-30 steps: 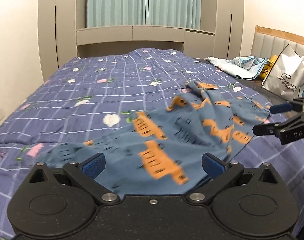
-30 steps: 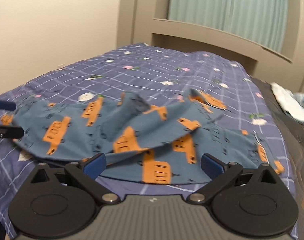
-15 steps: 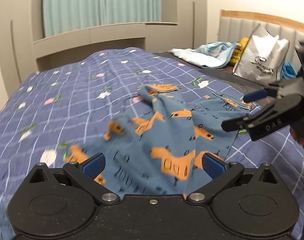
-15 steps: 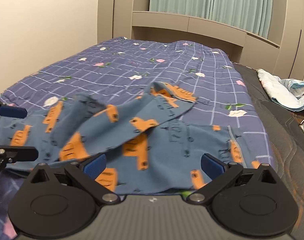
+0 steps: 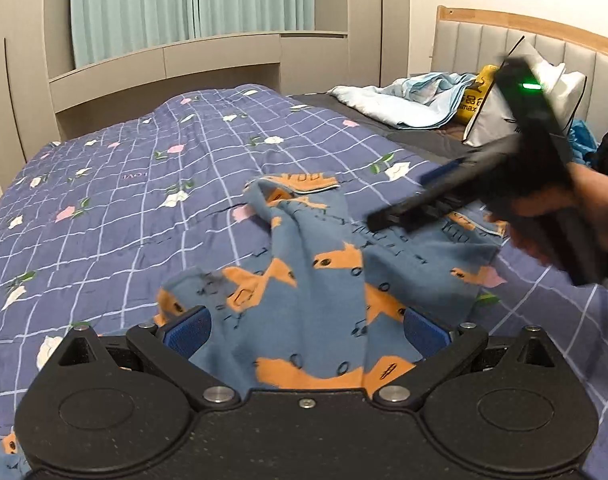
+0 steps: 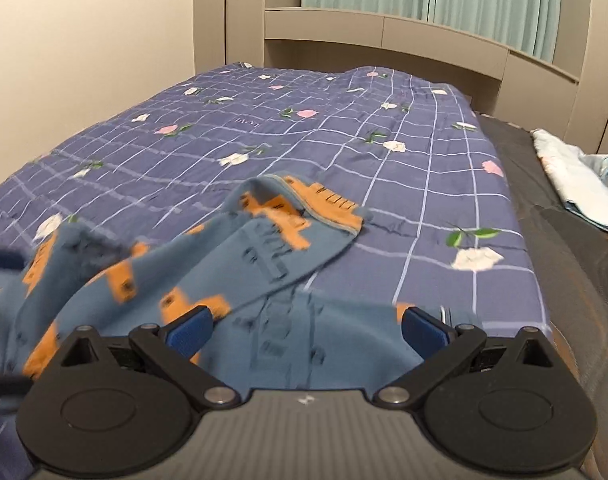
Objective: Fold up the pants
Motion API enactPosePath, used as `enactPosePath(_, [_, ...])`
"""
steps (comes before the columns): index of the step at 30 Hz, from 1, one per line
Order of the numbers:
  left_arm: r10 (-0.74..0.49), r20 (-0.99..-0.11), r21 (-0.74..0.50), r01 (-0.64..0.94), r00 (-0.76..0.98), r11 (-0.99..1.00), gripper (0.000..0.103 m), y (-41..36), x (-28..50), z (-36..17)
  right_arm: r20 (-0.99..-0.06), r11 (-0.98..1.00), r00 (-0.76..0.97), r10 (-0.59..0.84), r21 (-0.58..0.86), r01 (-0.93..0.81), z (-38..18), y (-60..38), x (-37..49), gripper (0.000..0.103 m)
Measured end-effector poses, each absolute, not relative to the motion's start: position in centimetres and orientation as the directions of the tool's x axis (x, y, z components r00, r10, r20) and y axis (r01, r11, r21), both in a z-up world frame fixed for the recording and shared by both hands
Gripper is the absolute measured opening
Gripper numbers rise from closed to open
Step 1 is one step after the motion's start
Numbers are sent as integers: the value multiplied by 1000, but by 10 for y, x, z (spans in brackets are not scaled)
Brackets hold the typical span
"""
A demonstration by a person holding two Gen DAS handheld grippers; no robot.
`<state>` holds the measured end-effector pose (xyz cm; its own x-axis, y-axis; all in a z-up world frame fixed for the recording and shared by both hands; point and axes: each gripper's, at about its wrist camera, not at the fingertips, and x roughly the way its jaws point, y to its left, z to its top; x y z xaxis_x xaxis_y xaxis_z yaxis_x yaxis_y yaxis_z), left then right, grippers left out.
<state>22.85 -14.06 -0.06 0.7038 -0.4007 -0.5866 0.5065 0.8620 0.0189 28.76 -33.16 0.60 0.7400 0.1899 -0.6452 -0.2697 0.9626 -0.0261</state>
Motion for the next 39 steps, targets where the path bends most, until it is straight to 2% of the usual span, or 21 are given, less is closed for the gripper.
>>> enactPosePath(3, [-391, -601, 15, 500, 697, 866, 102, -145, 232, 0, -665, 973, 724, 185, 18, -232, 2, -338, 320, 103])
enactPosePath(8, [-371, -601, 23, 479, 708, 877, 102, -154, 238, -2, -691, 986, 711, 130, 12, -168, -2, -342, 356, 103])
enactPosePath(13, [-361, -591, 42, 474, 721, 879, 102, -162, 240, -2, -713, 983, 681, 168, 71, -169, -9, -346, 378, 102])
enactPosePath(16, [-356, -581, 63, 476, 732, 877, 99, -167, 238, -2, -703, 985, 693, 163, 71, -160, -14, -344, 382, 93])
enactPosePath(21, [-343, -583, 107, 488, 737, 866, 85, -175, 235, -5, -696, 983, 695, 180, 100, -154, -20, -341, 388, 83])
enactPosePath(28, [-377, -584, 120, 535, 719, 836, 71, -182, 225, -7, -678, 975, 700, 223, 148, -167, -22, -339, 387, 65])
enactPosePath(32, [-379, -618, 128, 564, 689, 816, 50, -189, 224, -16, -675, 968, 695, 249, 178, -175, -22, -339, 387, 55])
enactPosePath(37, [-363, -653, 105, 554, 665, 826, 42, -188, 229, -24, -671, 964, 696, 255, 228, -134, -25, -347, 391, 53])
enactPosePath(39, [-358, -664, 101, 552, 657, 827, 36, -187, 231, -26, -666, 965, 706, 242, 243, -102, -26, -353, 392, 53])
